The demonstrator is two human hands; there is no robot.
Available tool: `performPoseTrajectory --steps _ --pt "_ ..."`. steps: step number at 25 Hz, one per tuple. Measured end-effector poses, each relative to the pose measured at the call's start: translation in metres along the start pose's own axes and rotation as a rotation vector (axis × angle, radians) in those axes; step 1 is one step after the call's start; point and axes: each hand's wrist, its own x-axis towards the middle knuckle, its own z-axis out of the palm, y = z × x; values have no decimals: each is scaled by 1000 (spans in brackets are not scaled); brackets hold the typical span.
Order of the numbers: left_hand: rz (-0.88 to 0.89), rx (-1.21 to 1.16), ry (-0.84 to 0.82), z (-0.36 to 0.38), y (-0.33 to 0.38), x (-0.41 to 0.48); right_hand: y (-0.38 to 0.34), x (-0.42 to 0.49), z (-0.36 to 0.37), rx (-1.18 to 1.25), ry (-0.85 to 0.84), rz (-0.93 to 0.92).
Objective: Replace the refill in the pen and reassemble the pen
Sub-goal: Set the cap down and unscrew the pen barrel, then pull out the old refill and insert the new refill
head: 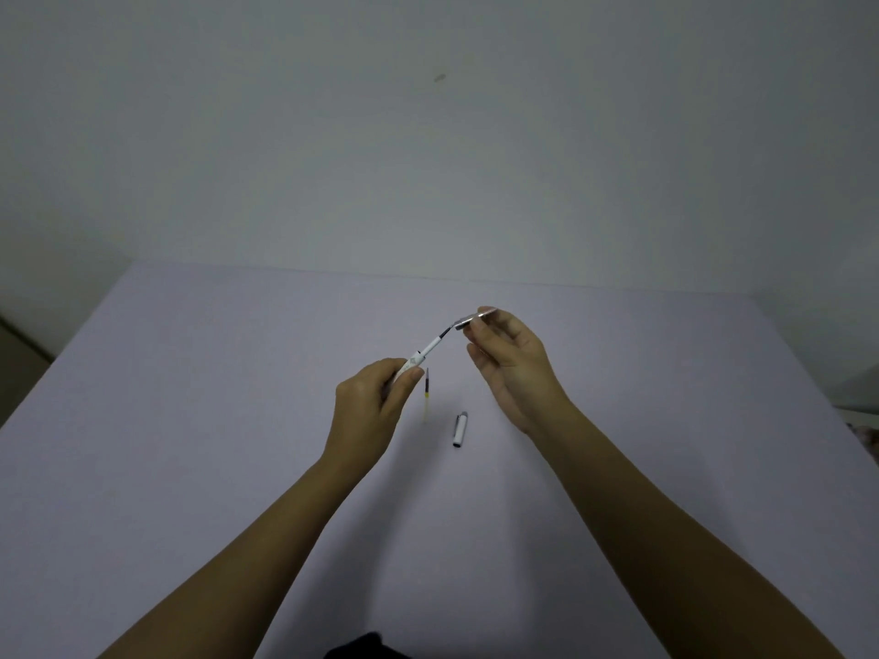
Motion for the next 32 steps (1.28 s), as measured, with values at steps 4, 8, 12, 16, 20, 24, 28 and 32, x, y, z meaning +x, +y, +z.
performPoseTrajectory --steps 4,8,12,16,20,24,28,32 --pt "-120 -9 -15 6 -24 -2 18 16 -3 27 76 20" --pt "-143 -29 12 6 -22 5 21 29 -13 -85 145 -28" --pt "-149 -28 14 7 -19 11 62 41 -43 -504 302 54" --pt "-148 -49 14 9 -16 16 101 45 -71 -758 442 146" --pt "-182 -34 -1 16 -25 23 129 50 -84 -833 484 231" --pt "-190 -25 -12 23 -31 25 137 55 -89 -853 464 224" --pt "-190 -21 -19 28 -32 24 138 56 -93 -839 437 219" --pt "-204 -33 -11 28 -29 22 136 55 -96 -839 436 236"
